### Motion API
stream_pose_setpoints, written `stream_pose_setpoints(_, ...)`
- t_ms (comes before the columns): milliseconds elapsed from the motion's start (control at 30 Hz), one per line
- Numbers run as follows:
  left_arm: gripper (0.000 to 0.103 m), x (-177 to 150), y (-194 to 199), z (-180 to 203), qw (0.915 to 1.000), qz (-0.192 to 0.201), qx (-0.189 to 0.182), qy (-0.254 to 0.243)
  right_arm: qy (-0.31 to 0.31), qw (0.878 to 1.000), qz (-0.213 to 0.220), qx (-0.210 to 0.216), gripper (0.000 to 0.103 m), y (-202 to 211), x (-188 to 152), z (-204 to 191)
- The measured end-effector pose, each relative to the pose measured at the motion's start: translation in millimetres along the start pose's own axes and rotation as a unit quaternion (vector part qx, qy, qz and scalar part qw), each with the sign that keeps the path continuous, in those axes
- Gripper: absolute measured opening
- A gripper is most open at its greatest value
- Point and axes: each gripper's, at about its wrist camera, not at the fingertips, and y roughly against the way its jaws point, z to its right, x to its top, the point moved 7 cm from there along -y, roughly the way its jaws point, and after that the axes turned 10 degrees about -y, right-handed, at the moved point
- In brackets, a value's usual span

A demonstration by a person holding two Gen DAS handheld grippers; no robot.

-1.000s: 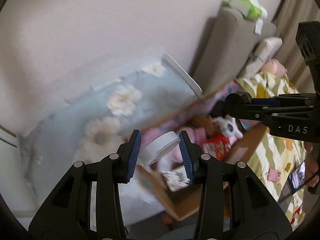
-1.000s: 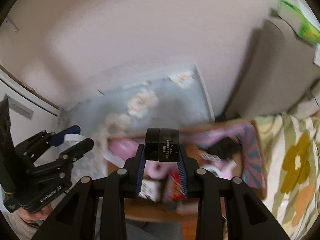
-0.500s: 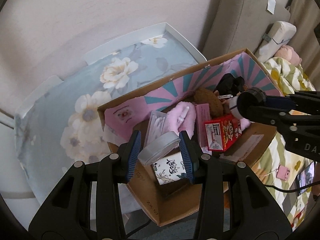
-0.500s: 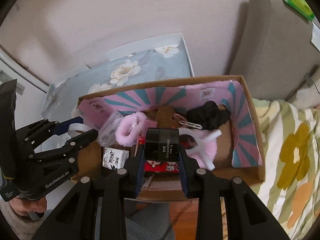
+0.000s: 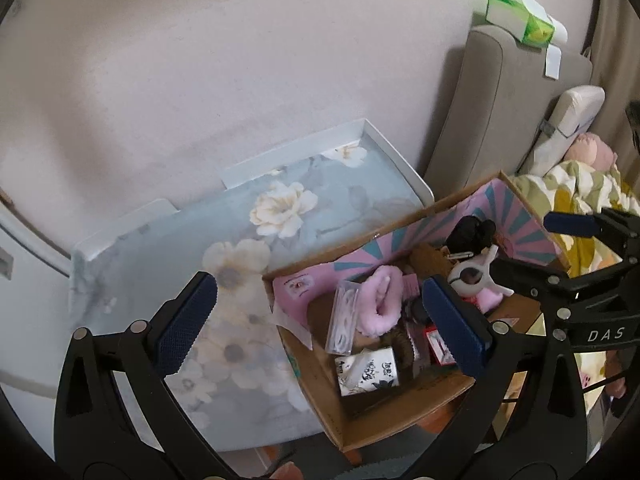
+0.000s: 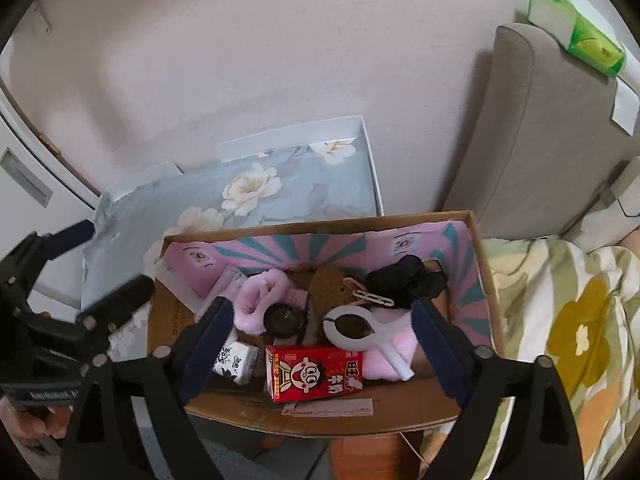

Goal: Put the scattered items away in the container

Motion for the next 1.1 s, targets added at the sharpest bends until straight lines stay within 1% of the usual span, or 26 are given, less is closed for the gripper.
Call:
stream_pose_setpoints(133,0.103,3.6,5.5,-8.7,0.9998,0.002,-0.007,0.016,-0.01,1.0,0.008,-0.013,0.096,5.9,0.6,0.3)
stream_pose_setpoints(233,0.103,5.3,11.5,-18.5,0.9996,0.005,-0.001,0.026,-0.015,1.0,0.016,-0.02,0.096,11.1,2.0,-1.2)
stream_pose_setpoints(400,0.103,4.8,26.0,-35.8,0.9992,0.014,0.012,0.035,-0.024,0.999,0.027,-0.022,0.097,22.1,5.3,-8.9)
stream_pose_setpoints(500,0.103,3.2,37.9,-49.4,0.9986,0.018,0.009,0.049,-0.019,0.999,0.03,-0.032,0.101,28.5,7.1,-18.2)
stream_pose_setpoints(567,0.103,1.1,46.0,-59.7,0.9979,0.022,0.012,0.06,-0.014,0.999,0.035,-0.035,0.102,33.7,8.4,-27.5)
stream_pose_setpoints(667,0.103,-4.1,60.3,-79.5,0.9966,0.028,0.025,0.073,-0.002,0.998,0.044,-0.037,0.102,42.5,10.4,-47.6)
stream_pose_setpoints(933,0.103,-29.2,99.7,-136.5,0.9901,0.04,0.079,0.108,0.037,0.995,0.084,-0.047,0.102,60.1,16.9,-115.8)
stream_pose_setpoints(1100,0.103,-47.9,114.1,-167.8,0.9852,0.038,0.102,0.133,0.057,0.993,0.093,-0.04,0.102,60.3,16.9,-152.7)
